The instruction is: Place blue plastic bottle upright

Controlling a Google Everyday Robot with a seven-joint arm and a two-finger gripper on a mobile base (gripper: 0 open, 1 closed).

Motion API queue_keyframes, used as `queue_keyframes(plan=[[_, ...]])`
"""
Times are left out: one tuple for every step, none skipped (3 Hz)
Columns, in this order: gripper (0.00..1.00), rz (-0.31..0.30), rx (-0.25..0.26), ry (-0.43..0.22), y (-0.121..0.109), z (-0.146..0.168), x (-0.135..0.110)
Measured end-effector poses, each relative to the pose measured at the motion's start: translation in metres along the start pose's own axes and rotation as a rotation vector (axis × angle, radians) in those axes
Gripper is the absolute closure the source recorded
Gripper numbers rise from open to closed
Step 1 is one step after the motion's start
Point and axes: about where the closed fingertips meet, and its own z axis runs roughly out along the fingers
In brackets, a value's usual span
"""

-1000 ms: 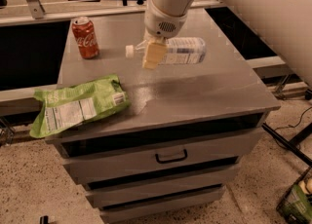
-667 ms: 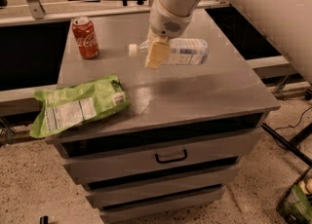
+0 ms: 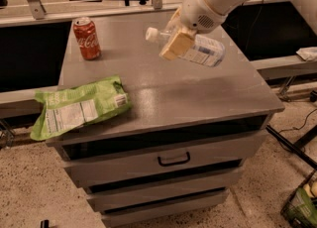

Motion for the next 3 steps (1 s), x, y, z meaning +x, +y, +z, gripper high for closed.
queue_keyframes(plan=[[1.0, 0.025, 0.031, -0.179, -0.002, -0.019, 0.001], [1.0, 0.055, 0.046, -0.374, -0.002, -0.034, 0.002], [1.0, 0.078, 0.051, -0.426, -0.002, -0.037, 0.006]])
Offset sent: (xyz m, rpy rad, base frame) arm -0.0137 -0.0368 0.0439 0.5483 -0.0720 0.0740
